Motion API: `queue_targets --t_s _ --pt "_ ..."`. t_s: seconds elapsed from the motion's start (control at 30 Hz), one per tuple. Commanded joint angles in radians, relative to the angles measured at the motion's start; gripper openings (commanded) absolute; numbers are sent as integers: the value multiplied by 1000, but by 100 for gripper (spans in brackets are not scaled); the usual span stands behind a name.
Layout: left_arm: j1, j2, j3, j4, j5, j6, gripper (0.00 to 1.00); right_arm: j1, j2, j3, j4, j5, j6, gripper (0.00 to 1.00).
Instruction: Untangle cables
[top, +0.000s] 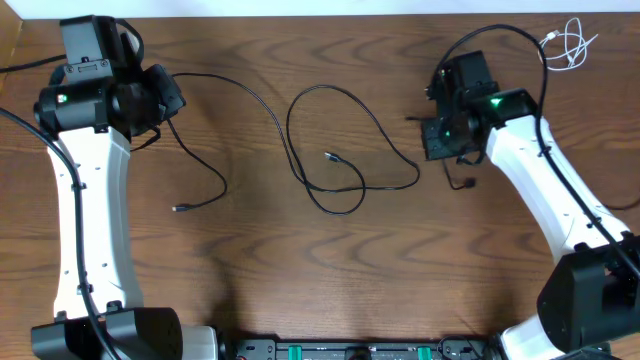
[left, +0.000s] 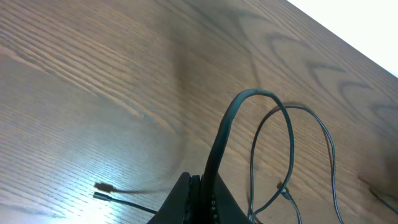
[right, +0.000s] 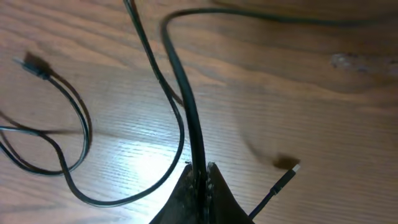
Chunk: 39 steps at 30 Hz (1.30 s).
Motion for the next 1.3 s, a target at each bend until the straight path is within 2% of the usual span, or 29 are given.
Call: queue_targets --t_s 0.0,0.13,0.3,0.47,0.6,1.07,1.27 --pt "3 0 3 0 -10 18 7 -1 5 29 12 -100 -63 1" --pt "3 0 3 0 -10 18 7 -2 5 145 1 -225 -101 1" --pt "3 0 3 -1 -9 18 7 -21 5 401 -31 -227 -100 1" --pt "3 0 3 -1 -9 18 7 -94 5 645 -95 -72 -100 1" --pt "3 0 3 0 -9 18 7 -204 5 772 -128 46 -123 1" --pt "3 0 3 11 -9 17 7 -694 5 819 136 119 -185 1" --pt "3 0 3 30 -9 17 7 -787 8 819 389 119 -213 1"
